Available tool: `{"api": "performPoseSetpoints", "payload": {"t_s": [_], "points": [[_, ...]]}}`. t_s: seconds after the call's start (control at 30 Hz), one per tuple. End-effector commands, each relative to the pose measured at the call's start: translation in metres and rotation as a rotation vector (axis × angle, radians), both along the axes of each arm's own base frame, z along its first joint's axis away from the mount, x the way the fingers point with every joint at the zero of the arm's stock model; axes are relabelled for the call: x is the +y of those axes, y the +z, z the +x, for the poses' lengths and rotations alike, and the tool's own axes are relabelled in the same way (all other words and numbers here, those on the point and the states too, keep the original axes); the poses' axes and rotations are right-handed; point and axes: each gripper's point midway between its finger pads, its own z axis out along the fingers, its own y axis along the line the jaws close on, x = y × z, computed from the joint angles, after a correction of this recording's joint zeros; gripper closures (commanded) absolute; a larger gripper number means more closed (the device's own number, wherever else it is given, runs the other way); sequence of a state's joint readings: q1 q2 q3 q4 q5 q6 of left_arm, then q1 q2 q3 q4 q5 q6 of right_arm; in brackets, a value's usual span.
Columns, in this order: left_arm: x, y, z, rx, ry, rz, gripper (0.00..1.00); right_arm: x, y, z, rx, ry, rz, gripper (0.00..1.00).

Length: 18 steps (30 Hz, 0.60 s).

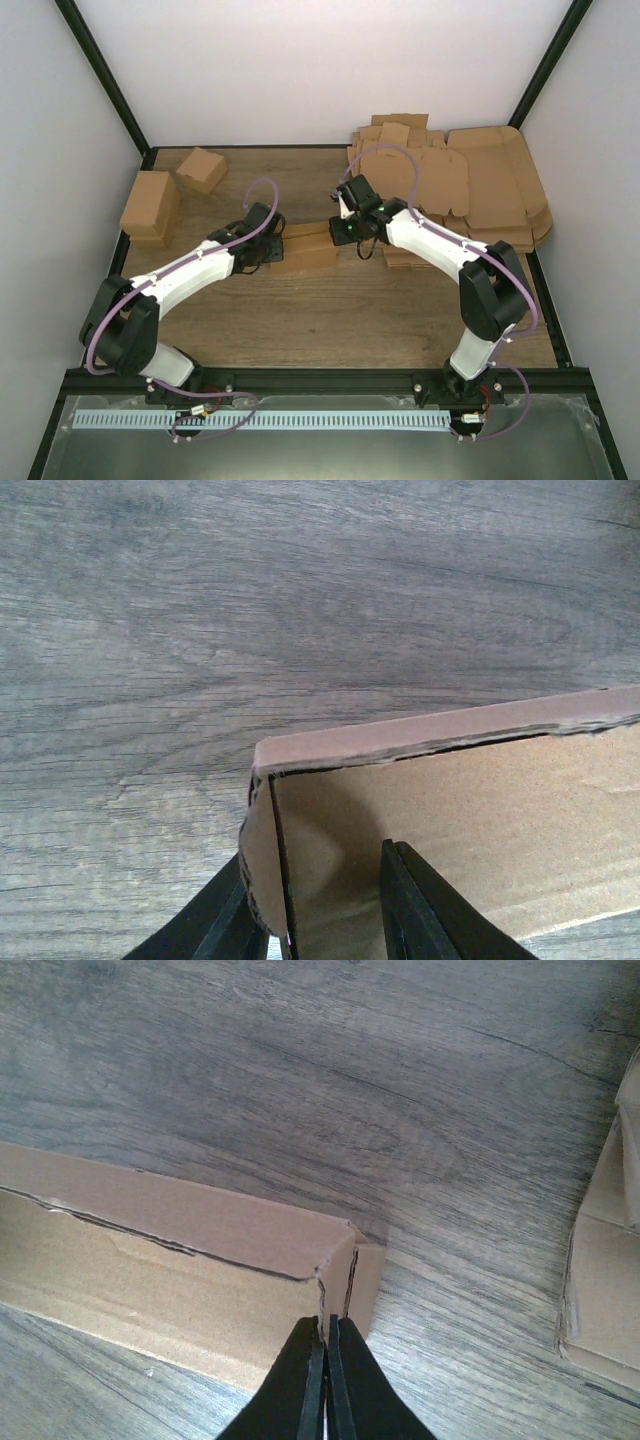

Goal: Fold the paper box

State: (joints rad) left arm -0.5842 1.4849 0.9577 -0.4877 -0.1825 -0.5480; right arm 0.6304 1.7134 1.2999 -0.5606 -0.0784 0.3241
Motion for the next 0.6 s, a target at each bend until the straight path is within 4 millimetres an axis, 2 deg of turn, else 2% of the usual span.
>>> {"api": "performPoseSetpoints", "payload": {"t_s": [0.0, 0.17, 0.57], "points": [[0.008, -0.033, -0.024, 0.134, -0.012, 0.066, 0.69, -0.005, -0.009, -0.020, 0.051, 0.021, -0.074, 0.99], [0.008, -0.034, -0.024, 0.136, -0.010, 0.066, 0.68, -0.001, -0.020, -0.030, 0.063, 0.024, -0.091, 0.99], [0.007, -0.035, -0.026, 0.141, -0.007, 0.059, 0.68, -0.006, -0.043, -0.051, 0.102, -0.004, -0.053, 0.99]]}}
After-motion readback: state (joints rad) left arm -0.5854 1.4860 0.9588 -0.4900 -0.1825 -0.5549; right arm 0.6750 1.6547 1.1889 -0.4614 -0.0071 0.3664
